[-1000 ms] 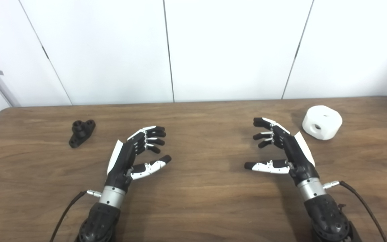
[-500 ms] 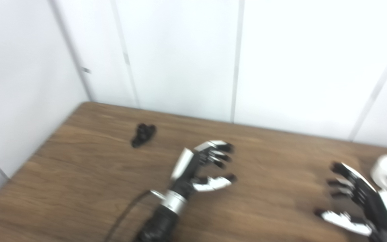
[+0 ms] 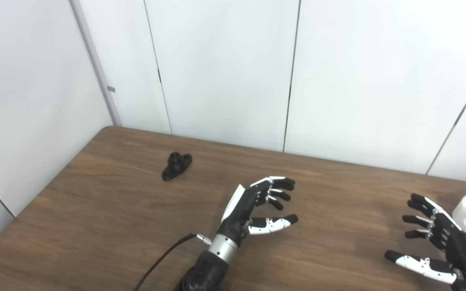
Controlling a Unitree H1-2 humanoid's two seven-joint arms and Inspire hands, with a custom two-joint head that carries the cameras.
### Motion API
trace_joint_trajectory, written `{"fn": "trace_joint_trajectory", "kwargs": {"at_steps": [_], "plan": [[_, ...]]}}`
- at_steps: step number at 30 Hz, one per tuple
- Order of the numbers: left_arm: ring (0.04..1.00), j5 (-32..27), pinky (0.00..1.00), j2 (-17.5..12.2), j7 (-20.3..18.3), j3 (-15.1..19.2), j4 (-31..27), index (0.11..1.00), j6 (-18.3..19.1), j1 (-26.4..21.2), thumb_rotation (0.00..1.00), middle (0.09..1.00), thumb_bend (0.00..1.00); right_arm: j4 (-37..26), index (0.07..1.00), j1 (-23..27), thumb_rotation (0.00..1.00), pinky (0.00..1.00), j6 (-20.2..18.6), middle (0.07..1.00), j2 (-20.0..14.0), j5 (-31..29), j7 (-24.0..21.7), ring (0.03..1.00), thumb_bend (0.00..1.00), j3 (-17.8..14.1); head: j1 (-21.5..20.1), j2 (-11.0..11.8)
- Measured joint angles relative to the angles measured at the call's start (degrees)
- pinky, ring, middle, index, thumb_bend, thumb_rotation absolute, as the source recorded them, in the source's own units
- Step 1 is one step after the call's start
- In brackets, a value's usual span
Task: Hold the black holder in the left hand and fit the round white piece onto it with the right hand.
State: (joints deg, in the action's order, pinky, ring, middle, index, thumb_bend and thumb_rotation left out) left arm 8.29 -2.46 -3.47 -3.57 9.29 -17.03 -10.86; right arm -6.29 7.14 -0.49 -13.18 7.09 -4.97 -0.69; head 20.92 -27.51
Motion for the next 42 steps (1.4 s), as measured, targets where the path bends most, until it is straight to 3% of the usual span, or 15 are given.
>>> {"fn": "trace_joint_trajectory", "kwargs": {"at_steps": [2, 5, 8, 13, 18, 24, 27, 34, 39, 42], "plan": [[0.617, 0.04, 0.53, -1.48, -1.58, -0.4, -0.66, 0.689, 1.1, 0.29, 0.01, 0.689, 0.65, -0.04, 0.861, 0.0, 0.0, 0.58, -0.06, 0.856, -0.07, -0.03, -0.31, 0.748, 0.65, 0.0, 0.09, -0.09], [0.647, 0.3, 0.52, -6.51, -5.59, -1.32, -2.54, 0.673, 4.53, 0.99, 0.05, 0.705, 0.69, -0.49, 0.859, -0.16, 0.0, 0.59, -0.13, 0.857, -0.32, -0.06, -0.51, 0.752, 0.65, -0.2, 0.18, -0.18], [0.677, 0.34, 0.54, -10.31, -7.0, -0.65, -6.65, 0.688, 7.59, 1.01, 0.1, 0.73, 0.7, -1.07, 0.86, -0.16, 0.0, 0.61, -0.29, 0.856, -0.61, -0.09, -0.54, 0.755, 0.65, -0.34, 0.18, -0.26], [0.702, 1.05, 0.57, -13.12, -7.57, 0.7, -12.47, 0.704, 12.55, -0.01, 0.05, 0.737, 0.69, -1.19, 0.865, 0.03, 0.0, 0.59, -1.09, 0.86, -0.38, -0.27, -0.81, 0.751, 0.64, -0.25, 0.61, -0.26], [0.688, 1.7, 0.55, -15.41, -7.32, 3.56, -14.38, 0.695, 16.47, -1.31, 0.05, 0.727, 0.69, -2.05, 0.867, -0.09, 0.0, 0.59, -1.63, 0.865, -0.22, -0.33, -0.86, 0.752, 0.62, -0.36, 0.62, -0.44], [0.676, 3.67, 0.57, -17.75, -4.41, 8.29, -15.33, 0.686, 17.58, -3.46, 0.07, 0.715, 0.7, -2.1, 0.864, -0.09, 0.0, 0.59, -1.72, 0.862, -0.18, -0.36, -0.88, 0.745, 0.62, -0.38, 0.97, -0.62], [0.668, 3.68, 0.58, -18.44, -2.11, 10.58, -13.81, 0.674, 15.07, -4.21, 0.07, 0.703, 0.69, -2.16, 0.858, -0.09, 0.0, 0.57, -1.73, 0.853, -0.19, -0.27, -0.88, 0.731, 0.63, -0.38, 0.79, -0.79], [0.697, 4.91, 0.61, -18.62, 6.03, 16.28, -7.34, 0.676, 11.08, -5.69, 0.0, 0.731, 0.66, -2.28, 0.829, -0.08, 0.0, 0.53, -1.71, 0.824, -0.17, 2.25, -0.82, 0.694, 0.67, -0.33, 1.14, -0.88], [0.732, 6.92, 0.66, -18.47, 11.52, 18.03, -5.3, 0.691, 10.84, -5.94, 0.0, 0.739, 0.7, -2.28, 0.83, -0.09, 0.0, 0.53, -1.71, 0.822, 0.01, 2.66, -0.82, 0.69, 0.67, -0.36, 1.05, -0.88], [0.721, 9.14, 0.6, -18.25, 15.6, 18.38, -3.88, 0.709, 9.27, -6.4, 0.03, 0.762, 0.75, -2.51, 0.834, -0.1, 0.0, 0.53, -1.77, 0.827, 0.14, 2.63, -0.82, 0.693, 0.67, -0.42, 1.14, -0.97]]}}
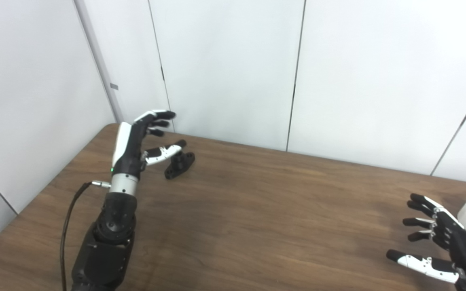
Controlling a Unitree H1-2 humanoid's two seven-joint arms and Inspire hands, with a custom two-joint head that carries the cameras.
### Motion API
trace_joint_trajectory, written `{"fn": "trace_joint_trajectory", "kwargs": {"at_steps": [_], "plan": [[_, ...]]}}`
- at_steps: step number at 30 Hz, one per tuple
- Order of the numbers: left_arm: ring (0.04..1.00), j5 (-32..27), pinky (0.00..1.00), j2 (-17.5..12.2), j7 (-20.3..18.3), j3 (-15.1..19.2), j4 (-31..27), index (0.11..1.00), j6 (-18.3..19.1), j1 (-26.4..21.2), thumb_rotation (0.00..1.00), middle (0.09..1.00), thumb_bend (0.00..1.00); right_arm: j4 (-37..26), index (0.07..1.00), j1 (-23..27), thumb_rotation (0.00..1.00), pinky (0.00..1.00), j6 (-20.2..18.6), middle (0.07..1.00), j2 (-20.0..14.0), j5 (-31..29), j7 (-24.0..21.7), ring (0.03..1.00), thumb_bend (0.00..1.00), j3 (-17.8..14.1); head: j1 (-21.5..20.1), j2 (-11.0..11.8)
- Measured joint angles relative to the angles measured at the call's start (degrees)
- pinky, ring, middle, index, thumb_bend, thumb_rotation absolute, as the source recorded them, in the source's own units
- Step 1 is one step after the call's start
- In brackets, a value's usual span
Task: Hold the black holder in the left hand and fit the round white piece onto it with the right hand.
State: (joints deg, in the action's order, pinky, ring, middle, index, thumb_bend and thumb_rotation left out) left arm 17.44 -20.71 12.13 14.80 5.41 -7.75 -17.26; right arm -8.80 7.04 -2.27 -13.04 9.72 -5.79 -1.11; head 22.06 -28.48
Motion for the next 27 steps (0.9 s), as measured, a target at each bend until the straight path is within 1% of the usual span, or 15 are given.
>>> {"fn": "trace_joint_trajectory", "kwargs": {"at_steps": [2, 3, 5, 6, 7, 9, 10, 11, 13, 15, 17, 19, 22, 25, 27], "plan": [[0.731, 1.52, 0.61, 0.32, 2.45, 0.09, 0.6, 0.706, -0.66, -0.04, 0.08, 0.772, 0.78, -0.76, 0.834, -0.09, 0.0, 0.54, -0.13, 0.83, 0.01, -0.09, 0.0, 0.691, 0.66, -0.1, 0.0, -0.18], [0.753, 3.23, 0.63, 0.49, 4.1, 0.01, 1.04, 0.706, -0.73, -0.11, 0.11, 0.782, 0.8, -0.93, 0.834, -0.08, 0.0, 0.54, -0.17, 0.831, 0.0, -0.15, 0.0, 0.689, 0.66, -0.18, -0.17, -0.18], [0.822, 7.12, 0.7, 0.78, 7.36, -0.33, 2.64, 0.722, -0.13, -0.51, 0.18, 0.831, 0.82, -0.97, 0.835, -0.08, 0.0, 0.53, -0.33, 0.83, -0.01, -0.21, 0.0, 0.682, 0.65, -0.26, -0.26, -0.18], [0.874, 9.04, 0.74, 0.75, 8.26, -0.71, 2.94, 0.748, 0.89, -0.58, 0.21, 0.881, 0.84, -0.98, 0.835, -0.1, 0.0, 0.52, -0.37, 0.827, -0.01, -0.21, 0.0, 0.673, 0.65, -0.26, -0.26, -0.18], [0.91, 10.55, 0.77, 0.74, 8.46, -1.18, 2.92, 0.768, 2.48, -0.6, 0.23, 0.913, 0.86, -0.99, 0.833, -0.11, 0.0, 0.51, -0.4, 0.825, -0.03, -0.19, -0.01, 0.669, 0.65, -0.27, -0.26, -0.18], [0.971, 12.51, 0.83, 0.73, 7.42, -2.28, 2.56, 0.804, 7.64, -0.65, 0.25, 0.965, 0.9, -1.08, 0.829, -0.11, 0.0, 0.51, -0.41, 0.821, -0.03, -0.2, 0.0, 0.664, 0.65, -0.29, -0.44, -0.18], [0.988, 12.7, 0.89, 0.73, 6.72, -2.58, 2.47, 0.811, 9.82, -0.65, 0.26, 0.977, 0.95, -1.1, 0.826, -0.12, 0.0, 0.51, -0.4, 0.82, -0.03, -0.21, 0.0, 0.665, 0.66, -0.31, -0.53, -0.26], [0.996, 12.98, 0.94, 0.71, 5.86, -2.81, 2.44, 0.825, 11.66, -0.65, 0.3, 0.991, 0.97, -1.1, 0.826, -0.13, 0.0, 0.51, -0.4, 0.819, -0.04, -0.25, 0.0, 0.665, 0.66, -0.39, -0.53, -0.26], [0.999, 14.13, 0.97, 0.5, 4.88, -3.87, 2.45, 0.827, 15.02, -0.64, 0.35, 0.997, 0.99, -1.1, 0.826, -0.16, 0.0, 0.51, -0.4, 0.819, -0.1, -0.27, 0.0, 0.665, 0.66, -0.59, -0.53, -0.35], [1.0, 15.1, 0.99, 0.16, 4.36, -5.16, 2.49, 0.836, 17.66, -0.66, 0.39, 1.0, 1.0, -1.16, 0.824, -0.16, 0.0, 0.5, -0.4, 0.816, -0.16, -0.17, 0.0, 0.66, 0.66, -0.63, -0.53, -0.44], [1.0, 16.34, 0.95, -0.3, 3.46, -6.36, 2.62, 0.841, 20.38, -0.74, 0.42, 1.0, 1.0, -1.33, 0.823, -0.18, 0.0, 0.5, -0.41, 0.815, -0.17, -0.07, 0.0, 0.659, 0.66, -0.64, -0.61, -0.44], [1.0, 16.96, 0.94, -0.57, 3.16, -7.25, 3.46, 0.848, 22.16, -1.06, 0.42, 1.0, 1.0, -1.57, 0.822, -0.19, 0.0, 0.5, -0.45, 0.815, -0.18, -0.01, -0.01, 0.659, 0.66, -0.68, -0.7, -0.53], [1.0, 16.98, 0.99, -0.77, 3.5, -7.96, 6.14, 0.852, 22.58, -1.49, 0.43, 1.0, 1.0, -2.44, 0.823, -0.3, 0.0, 0.52, -1.11, 0.818, -0.19, 0.0, -0.01, 0.668, 0.66, -0.74, -0.79, -0.7], [1.0, 17.27, 1.0, -0.85, 4.3, -8.84, 9.06, 0.852, 22.62, -1.72, 0.45, 1.0, 1.0, -3.36, 0.823, -0.31, 0.0, 0.52, -1.77, 0.819, -0.21, -0.1, -0.04, 0.665, 0.66, -0.81, -1.14, -0.79], [1.0, 18.68, 1.0, -0.88, 5.73, -9.72, 11.0, 0.851, 22.98, -1.99, 0.46, 1.0, 1.0, -3.38, 0.822, -0.32, 0.0, 0.52, -1.82, 0.817, -0.22, -0.31, -0.05, 0.66, 0.66, -0.9, -1.14, -0.79]]}}
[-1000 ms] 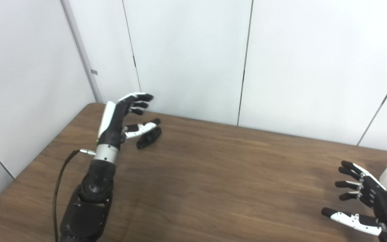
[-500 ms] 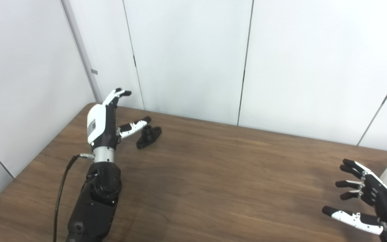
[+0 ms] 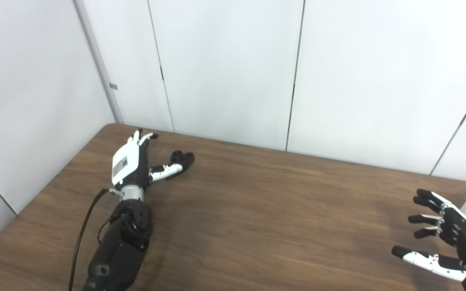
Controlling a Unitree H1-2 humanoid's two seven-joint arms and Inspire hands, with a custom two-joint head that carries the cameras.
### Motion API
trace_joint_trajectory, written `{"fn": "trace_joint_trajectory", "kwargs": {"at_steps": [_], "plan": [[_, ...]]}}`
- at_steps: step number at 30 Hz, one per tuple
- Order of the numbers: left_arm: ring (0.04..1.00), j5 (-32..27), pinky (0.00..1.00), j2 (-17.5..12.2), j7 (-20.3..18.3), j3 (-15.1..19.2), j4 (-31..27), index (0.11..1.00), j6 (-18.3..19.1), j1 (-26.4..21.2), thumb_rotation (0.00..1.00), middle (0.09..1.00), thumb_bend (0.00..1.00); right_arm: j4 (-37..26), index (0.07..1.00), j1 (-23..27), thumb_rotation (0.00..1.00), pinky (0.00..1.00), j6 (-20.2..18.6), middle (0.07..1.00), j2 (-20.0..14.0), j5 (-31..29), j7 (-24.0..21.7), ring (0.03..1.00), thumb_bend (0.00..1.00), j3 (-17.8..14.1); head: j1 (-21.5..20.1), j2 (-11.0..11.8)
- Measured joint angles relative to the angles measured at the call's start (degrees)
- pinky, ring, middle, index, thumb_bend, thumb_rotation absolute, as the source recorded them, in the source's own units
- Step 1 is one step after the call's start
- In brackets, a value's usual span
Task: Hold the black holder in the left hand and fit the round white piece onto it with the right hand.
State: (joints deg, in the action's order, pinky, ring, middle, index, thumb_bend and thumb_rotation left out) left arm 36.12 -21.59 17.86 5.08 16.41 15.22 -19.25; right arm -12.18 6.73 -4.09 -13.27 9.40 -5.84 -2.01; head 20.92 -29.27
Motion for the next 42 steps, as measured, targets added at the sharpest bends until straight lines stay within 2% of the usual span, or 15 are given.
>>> {"fn": "trace_joint_trajectory", "kwargs": {"at_steps": [8, 13, 16, 21, 26, 29, 33, 35, 42], "plan": [[1.0, 0.85, 1.0, -0.45, 3.91, -2.1, 7.09, 0.842, 1.3, -2.0, 0.44, 1.0, 1.0, -0.03, 0.815, -0.25, 0.0, 0.5, 0.03, 0.805, -0.33, -0.46, -0.01, 0.642, 0.67, -0.59, -0.26, -0.35], [1.0, 2.15, 0.97, -0.82, 4.81, -5.0, 10.81, 0.806, 1.73, -2.48, 0.47, 1.0, 1.0, -0.71, 0.822, -0.42, 0.0, 0.51, -0.01, 0.819, -0.96, -1.33, -0.07, 0.653, 0.66, -0.7, -0.44, -0.53], [1.0, 2.09, 0.96, -1.0, 4.57, -5.86, 11.17, 0.772, 2.18, -2.65, 0.42, 0.999, 0.99, -1.61, 0.821, -0.45, 0.0, 0.51, -0.07, 0.82, -1.01, -1.53, -0.1, 0.655, 0.67, -0.69, -0.44, -0.79], [1.0, -0.72, 0.92, -1.38, -0.27, -5.78, 9.72, 0.686, 5.27, -3.52, 0.34, 0.965, 0.97, -1.6, 0.822, -0.46, 0.0, 0.52, -0.14, 0.815, -1.03, -1.48, -0.13, 0.649, 0.66, -0.61, -0.35, -0.97], [1.0, -2.09, 0.95, -1.37, -1.89, -6.2, 9.34, 0.67, 6.46, -4.88, 0.33, 0.963, 0.96, -1.61, 0.828, -0.48, 0.0, 0.52, -0.17, 0.818, -1.02, -1.37, -0.13, 0.652, 0.66, -0.54, -0.53, -1.14], [1.0, -1.44, 0.93, -1.57, -1.93, -8.1, 10.36, 0.698, 7.34, -5.55, 0.36, 0.969, 0.93, -1.73, 0.831, -0.73, 0.0, 0.52, -0.3, 0.82, -1.02, -1.31, -0.13, 0.653, 0.66, -0.54, -0.35, -1.23], [1.0, 0.22, 0.95, -2.18, -1.47, -10.62, 12.08, 0.685, 7.95, -6.57, 0.32, 0.957, 0.93, -2.27, 0.831, -1.2, 0.0, 0.52, -0.66, 0.82, -1.02, -1.29, -0.13, 0.651, 0.64, -0.51, -0.62, -1.67], [1.0, 0.37, 0.97, -2.19, -0.82, -11.11, 12.64, 0.686, 7.91, -6.74, 0.3, 0.96, 0.92, -2.49, 0.832, -1.49, 0.0, 0.52, -0.68, 0.82, -1.02, -1.26, -0.13, 0.649, 0.64, -0.49, -0.7, -1.85], [1.0, -0.43, 0.96, -2.18, 1.58, -11.45, 14.94, 0.68, 5.29, -6.84, 0.27, 0.944, 0.9, -2.64, 0.827, -1.67, 0.0, 0.53, -0.67, 0.822, -1.02, -1.39, -0.13, 0.654, 0.65, -0.52, -1.14, -2.29]]}}
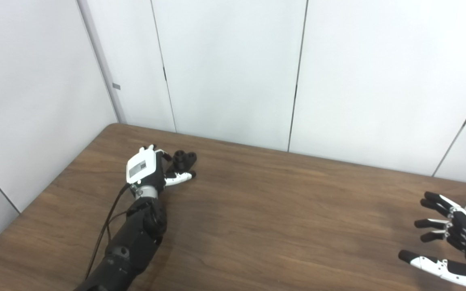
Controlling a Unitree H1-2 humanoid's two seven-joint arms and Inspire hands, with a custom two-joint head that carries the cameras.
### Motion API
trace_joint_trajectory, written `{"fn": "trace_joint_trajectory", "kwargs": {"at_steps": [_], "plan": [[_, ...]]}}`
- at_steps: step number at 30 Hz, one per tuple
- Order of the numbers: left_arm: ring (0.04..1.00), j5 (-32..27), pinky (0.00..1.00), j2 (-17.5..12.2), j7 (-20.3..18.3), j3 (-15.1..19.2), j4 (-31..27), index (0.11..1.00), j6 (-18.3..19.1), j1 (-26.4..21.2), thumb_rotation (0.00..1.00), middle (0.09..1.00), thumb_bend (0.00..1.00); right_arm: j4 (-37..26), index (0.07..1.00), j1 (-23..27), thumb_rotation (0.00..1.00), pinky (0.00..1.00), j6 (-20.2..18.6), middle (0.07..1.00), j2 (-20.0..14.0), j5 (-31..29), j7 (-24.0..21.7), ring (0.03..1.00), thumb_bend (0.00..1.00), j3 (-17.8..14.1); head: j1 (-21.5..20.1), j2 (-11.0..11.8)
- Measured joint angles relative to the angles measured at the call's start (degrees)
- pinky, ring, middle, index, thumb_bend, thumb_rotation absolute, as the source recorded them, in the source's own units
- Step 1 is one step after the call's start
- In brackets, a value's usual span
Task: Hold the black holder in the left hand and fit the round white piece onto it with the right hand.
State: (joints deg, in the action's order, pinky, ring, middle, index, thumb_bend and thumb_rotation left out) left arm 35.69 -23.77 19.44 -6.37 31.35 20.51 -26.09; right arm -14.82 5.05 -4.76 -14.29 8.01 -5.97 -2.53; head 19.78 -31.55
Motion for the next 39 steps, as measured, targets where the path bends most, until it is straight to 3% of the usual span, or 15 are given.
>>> {"fn": "trace_joint_trajectory", "kwargs": {"at_steps": [3, 5, 7, 10, 17, 23, 32, 35, 39], "plan": [[1.0, -0.11, 0.93, 0.0, 0.34, -0.21, 0.69, 0.68, -0.63, -0.09, 0.26, 0.943, 0.87, -0.24, 0.827, -0.01, 0.0, 0.53, 0.0, 0.821, -0.03, -0.01, 0.0, 0.653, 0.65, -0.03, 0.0, -0.26], [1.0, 0.09, 0.94, -0.08, 0.84, -0.75, 1.7, 0.629, -0.83, -0.34, 0.19, 0.934, 0.85, -0.25, 0.828, -0.01, 0.0, 0.53, 0.0, 0.82, -0.09, -0.01, 0.0, 0.655, 0.64, -0.03, 0.0, -0.17], [0.972, 0.44, 0.91, -0.39, 1.55, -1.42, 3.09, 0.511, -1.35, -1.04, 0.08, 0.881, 0.59, -0.26, 0.825, -0.01, 0.0, 0.52, 0.0, 0.819, -0.14, 0.0, 0.0, 0.652, 0.64, -0.04, 0.0, -0.17], [0.948, 0.96, 0.89, -1.23, 2.87, -3.23, 4.56, 0.482, -2.61, -1.83, 0.06, 0.852, 0.53, -0.28, 0.829, -0.02, 0.0, 0.52, -0.02, 0.823, -0.14, 0.0, 0.0, 0.65, 0.63, -0.07, -0.26, -0.26], [0.907, 0.98, 0.86, -0.8, 7.26, -4.37, 6.06, 0.479, -6.05, -1.16, 0.06, 0.829, 0.52, -0.41, 0.825, -0.09, 0.0, 0.5, 0.01, 0.818, -0.19, -0.18, 0.0, 0.634, 0.61, -0.27, -0.26, -0.35], [0.899, 0.79, 0.86, -0.33, 9.51, -4.48, 7.33, 0.479, -6.85, -1.21, 0.06, 0.814, 0.53, -0.47, 0.829, -0.22, 0.0, 0.5, 0.01, 0.824, -0.34, -0.21, 0.0, 0.648, 0.6, -0.41, -0.44, -0.44], [0.899, 0.48, 0.87, -0.68, 9.74, -5.4, 7.8, 0.479, -9.84, -1.38, 0.06, 0.816, 0.52, -0.67, 0.836, -0.23, 0.0, 0.5, -0.03, 0.836, -0.31, -0.48, 0.0, 0.666, 0.6, -0.59, -3.15, -0.88], [0.927, -0.33, 0.9, -1.47, 8.15, -6.52, 4.59, 0.48, -13.76, 0.31, 0.06, 0.832, 0.52, -1.03, 0.84, -0.22, 0.0, 0.52, -0.33, 0.837, -0.22, -0.08, 0.02, 0.674, 0.61, -0.55, -4.74, -1.05], [0.943, -3.69, 0.9, -1.85, 1.55, -8.5, -1.19, 0.479, -22.15, 3.23, 0.06, 0.859, 0.52, -1.21, 0.853, 0.03, 0.0, 0.6, -1.86, 0.847, -0.03, -0.29, 0.0, 0.695, 0.59, -0.56, -7.11, -1.49]]}}
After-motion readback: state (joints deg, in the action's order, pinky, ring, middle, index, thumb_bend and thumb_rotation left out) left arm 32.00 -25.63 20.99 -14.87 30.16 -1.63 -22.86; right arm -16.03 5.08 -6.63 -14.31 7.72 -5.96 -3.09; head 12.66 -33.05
